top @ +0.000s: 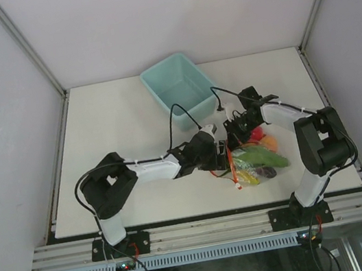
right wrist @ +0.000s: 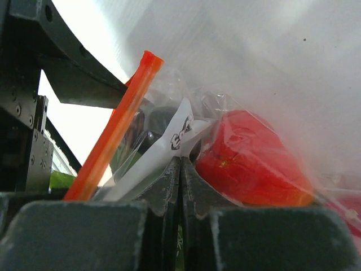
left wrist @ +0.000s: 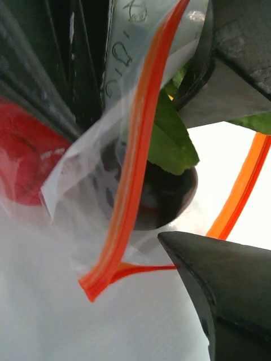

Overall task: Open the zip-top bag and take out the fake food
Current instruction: Pick up the fake fruit from the zipper food storage bag.

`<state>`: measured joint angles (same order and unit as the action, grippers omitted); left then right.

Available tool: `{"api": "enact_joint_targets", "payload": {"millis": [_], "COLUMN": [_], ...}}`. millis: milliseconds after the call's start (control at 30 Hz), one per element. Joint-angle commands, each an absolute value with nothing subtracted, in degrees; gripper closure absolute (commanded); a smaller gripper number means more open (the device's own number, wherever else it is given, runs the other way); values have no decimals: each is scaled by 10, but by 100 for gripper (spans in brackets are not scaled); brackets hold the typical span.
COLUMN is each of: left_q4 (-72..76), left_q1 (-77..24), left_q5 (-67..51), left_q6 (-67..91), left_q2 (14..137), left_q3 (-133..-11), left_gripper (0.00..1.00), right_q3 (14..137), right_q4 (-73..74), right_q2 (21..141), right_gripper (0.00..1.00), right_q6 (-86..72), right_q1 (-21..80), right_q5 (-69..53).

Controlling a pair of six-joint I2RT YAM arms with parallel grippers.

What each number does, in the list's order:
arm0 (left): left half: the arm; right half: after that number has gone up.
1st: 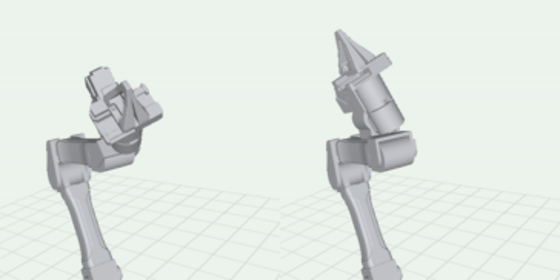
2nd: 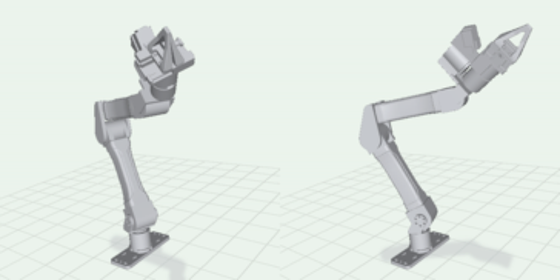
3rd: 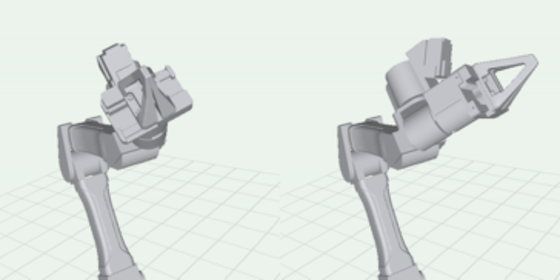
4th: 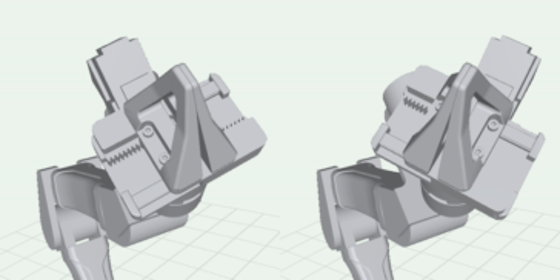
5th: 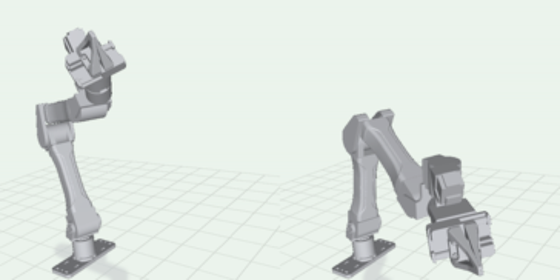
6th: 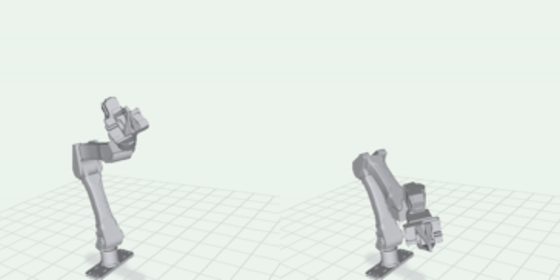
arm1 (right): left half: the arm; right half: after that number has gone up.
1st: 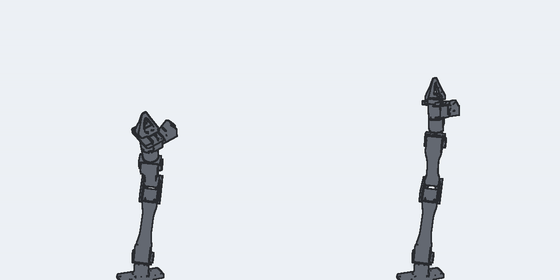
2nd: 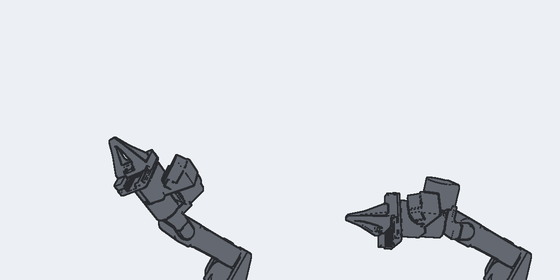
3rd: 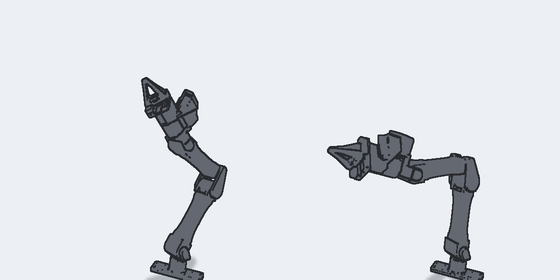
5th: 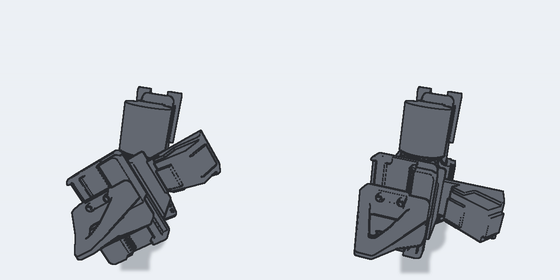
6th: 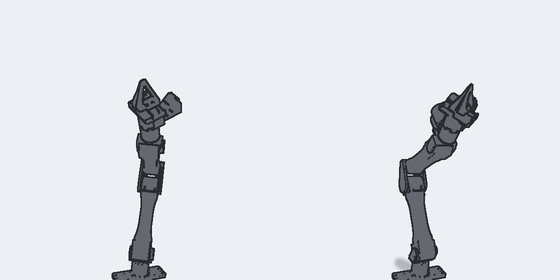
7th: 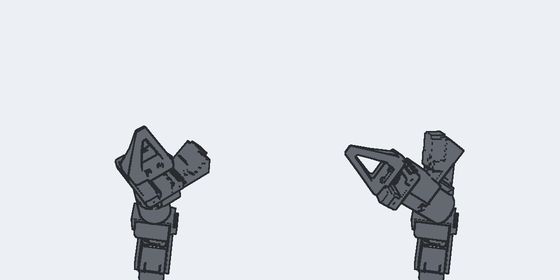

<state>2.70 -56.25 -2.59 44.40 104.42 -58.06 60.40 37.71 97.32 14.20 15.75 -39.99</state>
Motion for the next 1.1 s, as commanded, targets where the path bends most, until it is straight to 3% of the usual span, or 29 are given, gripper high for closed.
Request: {"api": "enact_joint_targets", "payload": {"millis": [0, 233, 467, 567, 667, 800, 1067], "left_q4": [25, 119, 127, 121, 117, 117, 106], "left_q1": [-582, -622, -624, -624, -624, -622, -596], "left_q5": [23, 87, 93, 101, 121, 139, 82], "left_q6": [352, 195, 163, 168, 167, 172, 264], "left_q2": [1064, 1077, 1114, 1111, 1077, 1012, 918], "left_q3": [-622, -606, -631, -627, -609, -572, -509], "left_gripper": [22, 20, 23, 32, 59, 73, 83], "right_q3": [615, 620, 625, 626, 627, 627, 627], "right_q4": [378, 382, 388, 390, 390, 393, 396], "right_q2": [984, 996, 1005, 1003, 998, 991, 975], "right_gripper": [100, 100, 100, 100, 100, 100, 100], "right_q6": [147, 148, 149, 150, 151, 155, 163], "right_q1": [161, 162, 166, 165, 160, 148, 138], "right_q5": [-410, -421, -433, -432, -432, -431, -447]}}
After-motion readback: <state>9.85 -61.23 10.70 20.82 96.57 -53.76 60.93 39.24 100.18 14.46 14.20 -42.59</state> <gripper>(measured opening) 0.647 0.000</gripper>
